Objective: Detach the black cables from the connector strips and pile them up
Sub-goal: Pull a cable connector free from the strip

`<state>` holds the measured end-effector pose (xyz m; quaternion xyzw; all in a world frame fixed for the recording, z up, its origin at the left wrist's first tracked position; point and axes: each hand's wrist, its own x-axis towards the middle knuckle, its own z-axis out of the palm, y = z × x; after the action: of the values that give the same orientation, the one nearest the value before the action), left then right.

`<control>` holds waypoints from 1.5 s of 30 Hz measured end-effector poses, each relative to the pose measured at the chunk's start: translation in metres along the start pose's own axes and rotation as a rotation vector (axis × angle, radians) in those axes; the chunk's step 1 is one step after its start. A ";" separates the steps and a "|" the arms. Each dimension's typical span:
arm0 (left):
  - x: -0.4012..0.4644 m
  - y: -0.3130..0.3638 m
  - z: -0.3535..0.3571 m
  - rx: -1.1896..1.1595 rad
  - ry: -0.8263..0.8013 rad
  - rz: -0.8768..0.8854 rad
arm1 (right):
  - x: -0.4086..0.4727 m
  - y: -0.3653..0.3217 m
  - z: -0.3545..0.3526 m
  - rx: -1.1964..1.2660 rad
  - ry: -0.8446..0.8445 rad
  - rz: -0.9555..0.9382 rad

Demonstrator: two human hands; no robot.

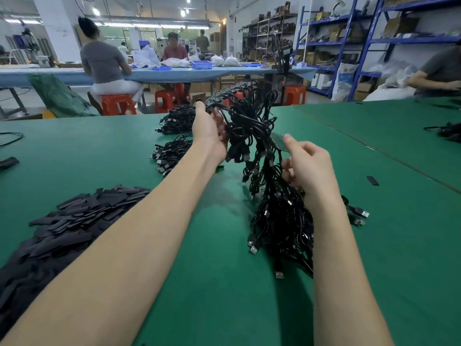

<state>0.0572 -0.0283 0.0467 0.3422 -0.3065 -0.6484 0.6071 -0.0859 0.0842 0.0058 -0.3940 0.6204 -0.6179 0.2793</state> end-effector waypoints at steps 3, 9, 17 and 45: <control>-0.004 -0.011 -0.022 0.149 -0.142 -0.037 | 0.004 0.015 0.002 -0.250 0.123 -0.017; -0.010 -0.051 -0.082 0.282 -0.213 -0.183 | 0.013 0.039 0.007 -0.269 0.129 0.104; 0.008 -0.049 -0.123 0.569 -0.211 -0.082 | 0.010 0.056 0.027 -0.284 0.055 0.056; 0.042 0.009 -0.102 1.289 -0.444 0.215 | 0.021 0.047 0.033 -0.459 0.251 -0.146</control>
<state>0.1441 -0.0689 -0.0079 0.4615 -0.7802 -0.3277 0.2662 -0.0764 0.0454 -0.0399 -0.4111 0.7439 -0.5237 0.0580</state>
